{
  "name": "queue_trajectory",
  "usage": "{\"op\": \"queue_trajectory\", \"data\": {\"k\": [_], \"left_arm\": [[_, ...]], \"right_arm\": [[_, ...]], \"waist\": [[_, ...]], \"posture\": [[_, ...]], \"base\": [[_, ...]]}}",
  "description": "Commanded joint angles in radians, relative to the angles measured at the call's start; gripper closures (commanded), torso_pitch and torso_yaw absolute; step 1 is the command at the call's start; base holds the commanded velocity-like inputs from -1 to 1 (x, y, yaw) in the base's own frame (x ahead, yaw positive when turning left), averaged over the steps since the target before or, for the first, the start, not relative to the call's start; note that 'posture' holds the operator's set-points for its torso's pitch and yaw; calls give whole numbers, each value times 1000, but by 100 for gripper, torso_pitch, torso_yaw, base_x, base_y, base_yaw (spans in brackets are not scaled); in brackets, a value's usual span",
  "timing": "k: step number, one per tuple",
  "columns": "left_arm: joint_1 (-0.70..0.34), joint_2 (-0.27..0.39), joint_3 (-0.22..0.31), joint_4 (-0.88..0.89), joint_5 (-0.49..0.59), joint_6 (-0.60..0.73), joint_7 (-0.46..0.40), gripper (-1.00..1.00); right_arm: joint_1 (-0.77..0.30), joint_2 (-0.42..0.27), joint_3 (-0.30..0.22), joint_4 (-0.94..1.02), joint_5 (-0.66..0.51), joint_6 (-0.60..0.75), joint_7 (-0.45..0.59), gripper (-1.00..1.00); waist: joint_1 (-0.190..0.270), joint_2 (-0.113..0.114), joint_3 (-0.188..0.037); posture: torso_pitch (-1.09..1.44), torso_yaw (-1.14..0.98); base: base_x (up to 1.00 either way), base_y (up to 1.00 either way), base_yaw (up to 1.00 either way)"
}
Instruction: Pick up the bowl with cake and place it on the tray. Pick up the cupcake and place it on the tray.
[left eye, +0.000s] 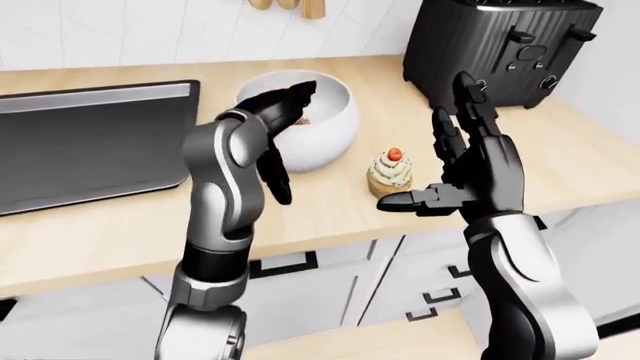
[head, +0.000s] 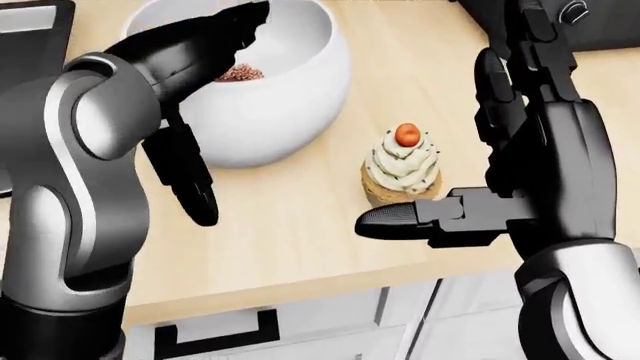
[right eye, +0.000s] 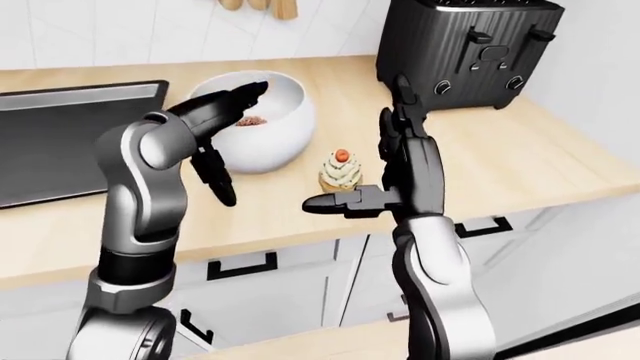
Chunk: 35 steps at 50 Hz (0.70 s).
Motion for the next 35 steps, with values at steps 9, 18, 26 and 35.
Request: {"op": "queue_trajectory", "data": {"k": [9, 18, 26, 35], "left_arm": [[-60, -13, 0, 32, 34, -51, 13, -12], [-40, -20, 0, 26, 33, -67, 15, 51], [-41, -22, 4, -5, 36, -67, 16, 100], [-96, -12, 15, -55, 30, -34, 7, 100]], "right_arm": [[-6, -4, -5, -27, 4, -47, -1, -100], [8, -2, -4, -20, 3, -66, 1, -100], [18, 1, 2, -18, -1, -78, 4, -100], [-1, -1, 1, -36, 1, -49, 0, -100]], "waist": [[1, 1, -28], [-1, 2, -32], [-2, 7, -38], [-1, 11, -31]], "posture": [[0, 0], [0, 0], [0, 0], [0, 0]], "base": [[0, 0, 0], [0, 0, 0], [0, 0, 0], [0, 0, 0]]}}
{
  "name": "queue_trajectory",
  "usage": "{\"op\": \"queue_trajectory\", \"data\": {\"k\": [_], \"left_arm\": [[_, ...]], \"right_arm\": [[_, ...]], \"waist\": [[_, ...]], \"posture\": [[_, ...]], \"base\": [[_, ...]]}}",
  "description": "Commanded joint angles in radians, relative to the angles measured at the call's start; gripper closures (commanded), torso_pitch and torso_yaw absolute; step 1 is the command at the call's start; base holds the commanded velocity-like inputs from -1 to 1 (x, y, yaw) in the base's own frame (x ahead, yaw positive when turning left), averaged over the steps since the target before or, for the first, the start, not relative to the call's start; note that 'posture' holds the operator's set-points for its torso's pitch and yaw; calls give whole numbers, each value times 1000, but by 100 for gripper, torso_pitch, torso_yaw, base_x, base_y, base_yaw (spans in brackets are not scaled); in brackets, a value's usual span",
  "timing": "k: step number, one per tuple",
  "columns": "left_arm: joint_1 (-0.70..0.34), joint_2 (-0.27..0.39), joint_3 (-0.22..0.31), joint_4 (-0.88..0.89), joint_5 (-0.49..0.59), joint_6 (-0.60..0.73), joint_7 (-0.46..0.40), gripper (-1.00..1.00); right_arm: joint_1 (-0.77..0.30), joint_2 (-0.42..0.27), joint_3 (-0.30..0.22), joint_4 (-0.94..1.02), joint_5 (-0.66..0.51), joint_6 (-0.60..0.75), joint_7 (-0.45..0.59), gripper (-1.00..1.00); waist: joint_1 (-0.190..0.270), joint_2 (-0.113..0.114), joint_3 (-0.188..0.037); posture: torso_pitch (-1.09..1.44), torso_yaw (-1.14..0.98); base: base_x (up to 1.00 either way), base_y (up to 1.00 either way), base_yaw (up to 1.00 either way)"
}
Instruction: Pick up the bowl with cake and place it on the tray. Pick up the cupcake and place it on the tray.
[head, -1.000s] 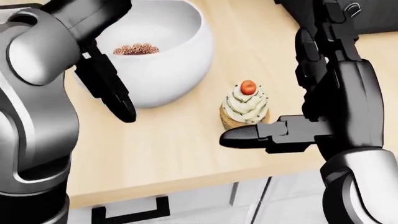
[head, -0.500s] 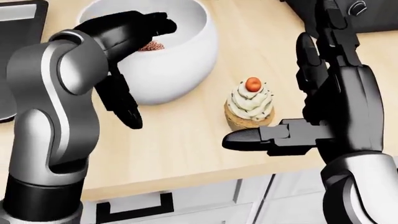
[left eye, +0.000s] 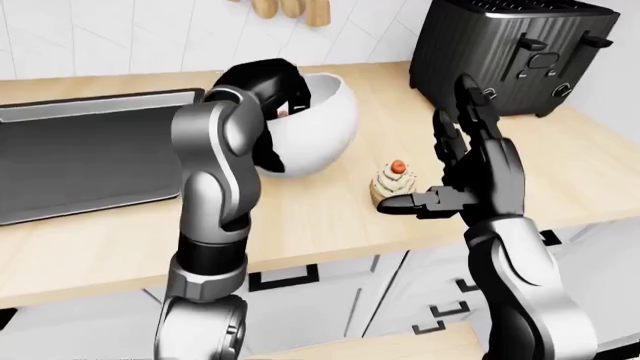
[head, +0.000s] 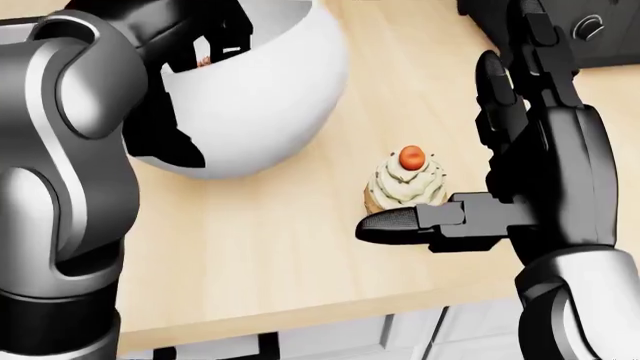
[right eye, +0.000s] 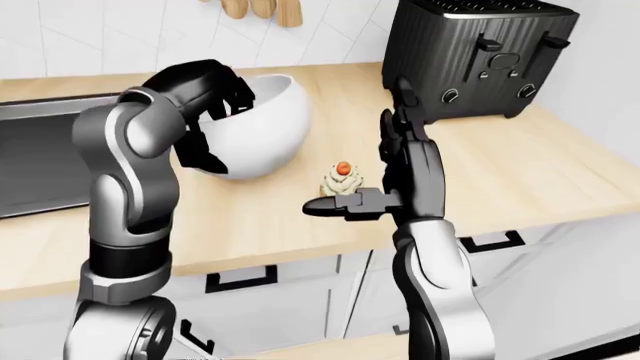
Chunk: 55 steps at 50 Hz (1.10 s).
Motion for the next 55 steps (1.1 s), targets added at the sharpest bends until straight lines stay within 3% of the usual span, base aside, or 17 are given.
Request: {"op": "queue_trajectory", "data": {"k": [1, 15, 24, 28, 38, 49, 55], "left_arm": [[-38, -11, -4, -39, -73, 31, -46, 100], [-127, 37, 23, -220, -70, 100, -154, 100], [-236, 98, 37, -185, -67, 29, -170, 100], [-260, 112, 46, -182, -66, 29, -175, 100], [-245, 116, 47, -195, -71, 28, -177, 100], [-226, 111, 44, -195, -69, 19, -169, 100], [-220, 106, 43, -200, -66, 20, -171, 100]], "right_arm": [[-25, -4, -4, -37, 2, -16, -1, -100], [-28, 2, 12, -45, 9, -9, 6, -100], [-35, 2, 10, -26, 5, -15, 9, -100], [-59, -2, 36, -14, -14, 15, 10, -100], [-117, -34, 114, 181, -264, -40, 89, -100], [-126, -1, 109, 219, -425, -35, 172, -100], [-123, 19, 99, 285, -450, -53, 198, -100]], "waist": [[-7, -1, -21], [-20, 3, 5], [-20, 4, 8], [-20, 2, 8], [-18, 0, 4], [-11, -3, 2], [-10, -2, 1]], "posture": [[0, 0], [0, 0], [0, 0], [0, 0], [0, 0], [0, 0], [0, 0]], "base": [[0, 0, 0], [0, 0, 0], [0, 0, 0], [0, 0, 0], [0, 0, 0], [0, 0, 0], [0, 0, 0]]}}
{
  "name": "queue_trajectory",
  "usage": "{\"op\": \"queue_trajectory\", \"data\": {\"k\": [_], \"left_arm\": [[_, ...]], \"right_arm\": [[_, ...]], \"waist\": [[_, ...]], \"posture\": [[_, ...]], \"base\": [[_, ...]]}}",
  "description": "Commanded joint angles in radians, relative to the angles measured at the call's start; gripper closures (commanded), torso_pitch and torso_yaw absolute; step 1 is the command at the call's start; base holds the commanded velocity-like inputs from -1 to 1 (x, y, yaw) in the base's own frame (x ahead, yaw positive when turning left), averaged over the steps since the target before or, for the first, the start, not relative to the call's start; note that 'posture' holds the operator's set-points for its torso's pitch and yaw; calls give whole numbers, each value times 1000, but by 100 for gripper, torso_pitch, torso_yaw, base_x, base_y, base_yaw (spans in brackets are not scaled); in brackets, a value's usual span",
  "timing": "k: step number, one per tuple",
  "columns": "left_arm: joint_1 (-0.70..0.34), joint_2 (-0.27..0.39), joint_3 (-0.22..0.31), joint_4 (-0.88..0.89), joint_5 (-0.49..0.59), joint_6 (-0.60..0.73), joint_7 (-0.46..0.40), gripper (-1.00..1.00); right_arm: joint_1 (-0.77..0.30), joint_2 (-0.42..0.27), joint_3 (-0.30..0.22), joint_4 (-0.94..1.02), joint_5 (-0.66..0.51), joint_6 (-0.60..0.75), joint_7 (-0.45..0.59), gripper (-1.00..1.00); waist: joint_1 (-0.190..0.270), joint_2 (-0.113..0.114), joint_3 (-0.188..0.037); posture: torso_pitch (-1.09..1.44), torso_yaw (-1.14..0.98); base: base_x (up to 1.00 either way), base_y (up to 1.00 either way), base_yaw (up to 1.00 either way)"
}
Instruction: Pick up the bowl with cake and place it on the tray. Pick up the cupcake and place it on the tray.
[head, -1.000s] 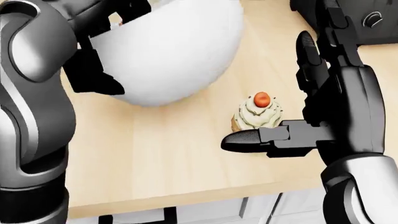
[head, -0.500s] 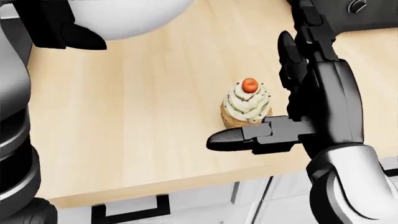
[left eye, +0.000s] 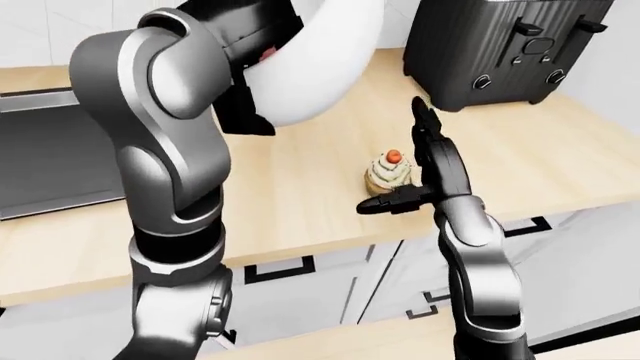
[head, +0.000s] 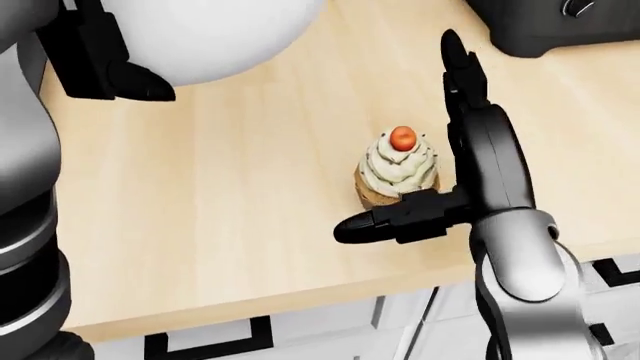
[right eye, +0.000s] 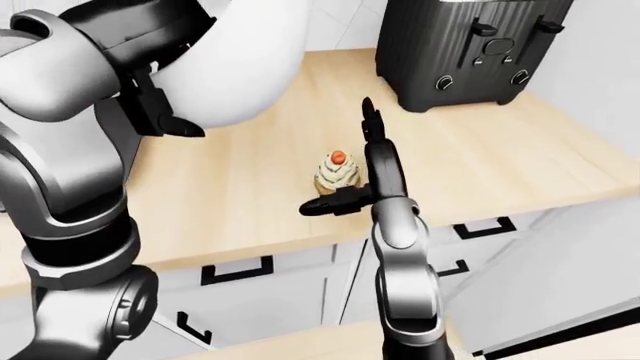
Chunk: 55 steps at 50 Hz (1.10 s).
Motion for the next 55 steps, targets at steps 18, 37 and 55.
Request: {"op": "queue_trajectory", "data": {"k": [18, 37, 55], "left_arm": [[-41, 11, 18, -39, 9, -10, 57, 100], [-111, 57, 35, -31, -7, 3, 34, 100], [-96, 69, 39, -42, -15, 7, 40, 100]], "right_arm": [[3, 12, 0, -32, -39, -38, 37, 100], [-172, -15, -29, -305, 3, 227, 63, 100], [-164, -12, -18, -313, 23, 223, 30, 100]], "waist": [[-3, 7, -31], [-5, 8, -18], [3, 85, -28]], "posture": [[0, 0], [0, 0], [0, 0]], "base": [[0, 0, 0], [0, 0, 0], [-1, 6, 21]]}}
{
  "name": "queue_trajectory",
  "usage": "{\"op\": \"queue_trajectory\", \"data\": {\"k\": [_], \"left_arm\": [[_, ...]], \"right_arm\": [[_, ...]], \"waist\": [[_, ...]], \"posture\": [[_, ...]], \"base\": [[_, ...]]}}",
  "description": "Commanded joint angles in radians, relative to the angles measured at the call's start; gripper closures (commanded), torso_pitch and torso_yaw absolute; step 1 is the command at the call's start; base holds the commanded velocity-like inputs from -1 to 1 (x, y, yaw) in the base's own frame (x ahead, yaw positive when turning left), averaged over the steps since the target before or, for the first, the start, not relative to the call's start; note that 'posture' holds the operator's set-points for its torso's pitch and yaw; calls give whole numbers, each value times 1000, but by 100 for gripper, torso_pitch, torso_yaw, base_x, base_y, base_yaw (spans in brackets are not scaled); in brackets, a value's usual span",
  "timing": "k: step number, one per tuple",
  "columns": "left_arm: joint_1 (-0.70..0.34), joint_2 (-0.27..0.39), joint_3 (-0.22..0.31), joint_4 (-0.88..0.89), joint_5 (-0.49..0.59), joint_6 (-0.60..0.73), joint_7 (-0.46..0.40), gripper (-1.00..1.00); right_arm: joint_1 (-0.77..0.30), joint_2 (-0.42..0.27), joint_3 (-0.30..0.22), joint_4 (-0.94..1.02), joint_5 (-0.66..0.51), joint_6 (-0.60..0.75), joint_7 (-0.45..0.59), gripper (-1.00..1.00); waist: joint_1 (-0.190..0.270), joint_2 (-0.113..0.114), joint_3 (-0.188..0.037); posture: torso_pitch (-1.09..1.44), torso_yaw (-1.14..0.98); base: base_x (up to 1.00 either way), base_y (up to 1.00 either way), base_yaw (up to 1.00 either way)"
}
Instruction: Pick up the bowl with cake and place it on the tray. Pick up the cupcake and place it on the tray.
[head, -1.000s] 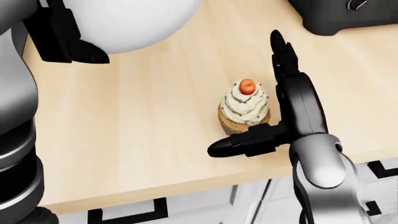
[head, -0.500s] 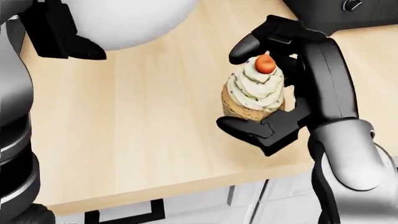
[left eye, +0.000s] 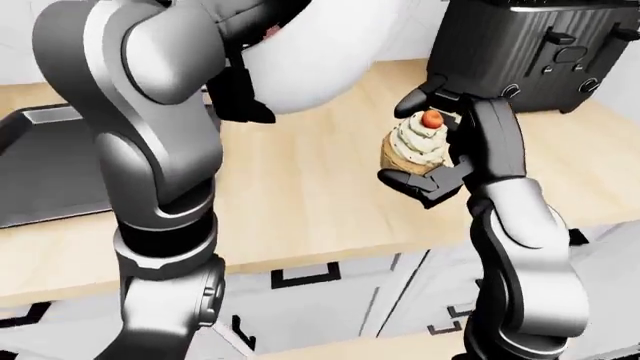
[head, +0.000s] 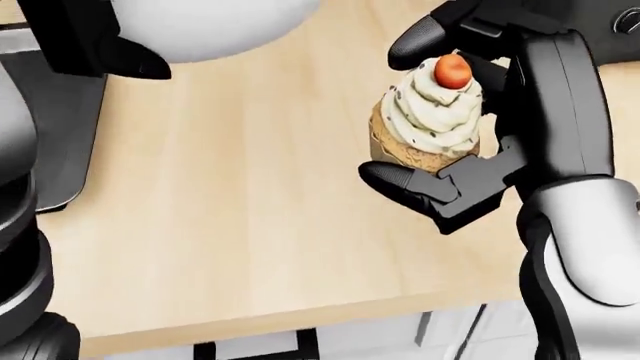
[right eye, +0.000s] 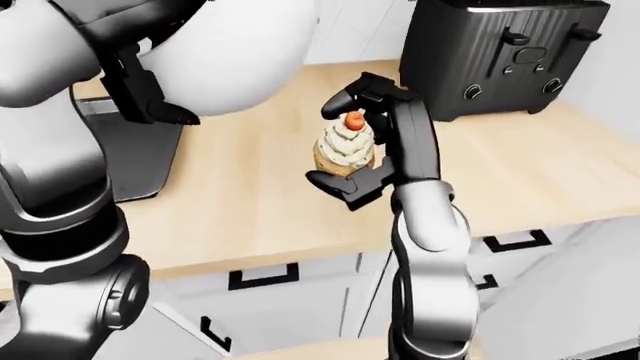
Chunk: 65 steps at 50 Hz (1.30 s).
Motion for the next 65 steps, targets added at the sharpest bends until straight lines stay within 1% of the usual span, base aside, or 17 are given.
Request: {"op": "queue_trajectory", "data": {"k": [1, 7, 11, 14, 15, 16, 18, 28, 35, 38, 43, 51, 53, 55, 61, 62, 65], "left_arm": [[-38, 27, 58, -26, 46, 11, 51, 100], [-57, 35, 61, -17, 43, 9, 46, 100], [-67, 44, 65, -20, 41, 15, 39, 100], [-60, 46, 65, -23, 40, 16, 41, 100], [-57, 46, 65, -25, 40, 16, 41, 100], [-57, 47, 66, -24, 40, 16, 43, 100], [-54, 48, 66, -26, 39, 16, 43, 100], [-57, 53, 68, -28, 37, 19, 40, 100], [-66, 59, 70, -22, 35, 19, 42, 100], [-64, 61, 71, -25, 34, 19, 40, 100], [-58, 63, 71, -26, 32, 20, 43, 100], [-52, 62, 71, -32, 33, 22, 41, 100], [-44, 61, 70, -37, 33, 21, 43, 100], [-41, 59, 70, -37, 34, 20, 45, 100], [-34, 56, 69, -36, 33, 16, 49, 100], [-35, 55, 68, -36, 34, 16, 50, 100], [-47, 56, 68, -27, 34, 14, 49, 100]], "right_arm": [[-24, 3, 18, -20, 17, -24, 4, 100], [-27, -3, 15, -28, 24, -15, 2, 100], [-25, -1, 4, -28, 46, -28, -5, 100], [-22, -6, 7, -28, 49, -32, -7, 100], [-18, -4, 11, -30, 51, -32, -8, 100], [-18, -4, 11, -28, 52, -33, -9, 100], [-17, -4, 13, -30, 53, -32, -11, 100], [-17, -1, 13, -29, 62, -36, -18, 100], [-24, -2, 13, -34, 70, -30, -20, 100], [-27, -2, 15, -34, 72, -29, -21, 100], [-27, -4, 14, -36, 73, -37, -22, 100], [-21, 1, 16, -48, 90, -39, -28, 100], [-17, 3, 15, -45, 94, -43, -29, 100], [-13, 5, 13, -44, 98, -47, -31, 100], [-13, 9, -7, -39, 115, -59, -40, 100], [-10, 7, -12, -40, 122, -62, -42, 100], [-17, -3, -24, -28, 135, -71, -53, 100]], "waist": [[9, 17, -26], [3, -21, -22], [22, -76, 30], [27, -117, -13], [19, -168, -32], [11, -124, -24], [10, -147, -51], [25, -91, -41], [31, 37, -56], [54, 38, -51], [43, -38, -2], [45, -94, 2], [52, -177, -29], [69, -104, 12], [10, 18, -39], [15, -10, 6], [13, -50, 13]], "posture": [[0, 0], [0, 0], [0, 0], [0, 0], [0, 0], [0, 0], [0, 0], [0, 0], [0, 0], [0, 0], [0, 0], [0, 0], [0, 0], [0, 0], [0, 0], [0, 0], [0, 0]], "base": [[0, 0, 100], [0, 5, 83], [0, 0, 0], [-2, 4, 0], [-15, 35, 0], [-20, 37, 0], [-27, 41, 0], [-40, 56, 0], [-73, 62, 0], [-100, 63, 0], [-41, 26, 0], [0, 0, 13], [0, 0, 86], [0, 0, 86], [0, 0, 68], [0, 0, 0], [0, 0, 0]]}}
